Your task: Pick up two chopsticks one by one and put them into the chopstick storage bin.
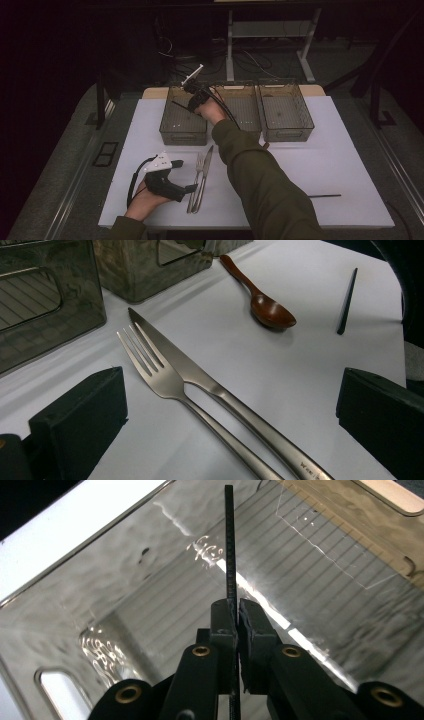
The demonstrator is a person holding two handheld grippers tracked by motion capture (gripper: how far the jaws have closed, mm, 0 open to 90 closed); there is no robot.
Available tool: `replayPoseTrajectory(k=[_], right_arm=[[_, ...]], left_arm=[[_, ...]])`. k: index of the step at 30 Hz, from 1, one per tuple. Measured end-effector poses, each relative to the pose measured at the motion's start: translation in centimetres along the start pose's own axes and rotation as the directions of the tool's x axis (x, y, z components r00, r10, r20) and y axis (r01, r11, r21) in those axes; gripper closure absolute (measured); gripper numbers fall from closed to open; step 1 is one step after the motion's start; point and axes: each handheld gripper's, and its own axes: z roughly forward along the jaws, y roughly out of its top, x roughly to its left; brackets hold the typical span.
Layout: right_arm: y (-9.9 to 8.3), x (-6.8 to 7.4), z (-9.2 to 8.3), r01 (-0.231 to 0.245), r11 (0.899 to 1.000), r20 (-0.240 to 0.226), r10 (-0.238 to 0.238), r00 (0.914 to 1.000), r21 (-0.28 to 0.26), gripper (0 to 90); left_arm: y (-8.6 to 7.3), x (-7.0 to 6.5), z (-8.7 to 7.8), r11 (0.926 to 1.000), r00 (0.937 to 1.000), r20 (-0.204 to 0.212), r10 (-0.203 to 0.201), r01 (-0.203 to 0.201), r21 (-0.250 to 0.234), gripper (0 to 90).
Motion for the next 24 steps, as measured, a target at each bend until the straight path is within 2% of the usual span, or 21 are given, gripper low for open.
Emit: replayPoseTrajectory(k=[2, 5, 9, 18, 21, 24], right_arm=[[0.1, 0.1, 0.4, -0.014, 1.0, 0.001, 0.014, 0.9999, -0.008, 83.0], [0.0, 0.1, 0.5, -0.028, 0.999, -0.005, 0.028, 0.9996, -0.025, 75.6], [-0.1, 0.1, -0.1, -0.016, 0.999, -0.024, 0.015, 0.9996, -0.046, 69.6], [-1.4, 0.1, -3.1, 0.02, 0.992, -0.085, -0.031, 0.9958, -0.126, 56.6], [-2.5, 0.2, -4.3, 0.054, 0.985, -0.082, -0.068, 0.9943, -0.165, 53.0], [-3.7, 0.1, -5.8, 0.079, 0.976, -0.103, -0.102, 0.9895, -0.204, 52.5]], left_arm=[[0.0, 0.0, 0.0, 1.0, 1.0, 0.0, -0.003, 0.003, -0.005, 0.0], [0.0, 0.0, 0.0, 1.0, 1.0, 0.0, -0.004, 0.004, -0.006, 0.0], [0.0, 0.0, -0.1, 1.0, 1.0, -0.001, -0.005, 0.005, -0.005, 0.0], [-0.1, 0.0, -0.1, 0.9999, 1.0, -0.002, 0.009, -0.009, 0.011, 0.0], [-0.1, -0.1, -0.1, 0.9998, 0.9999, -0.007, 0.008, -0.008, 0.018, 0.0], [-0.2, -0.2, -0.1, 0.9997, 0.9999, -0.008, 0.012, -0.012, 0.022, 0.0]])
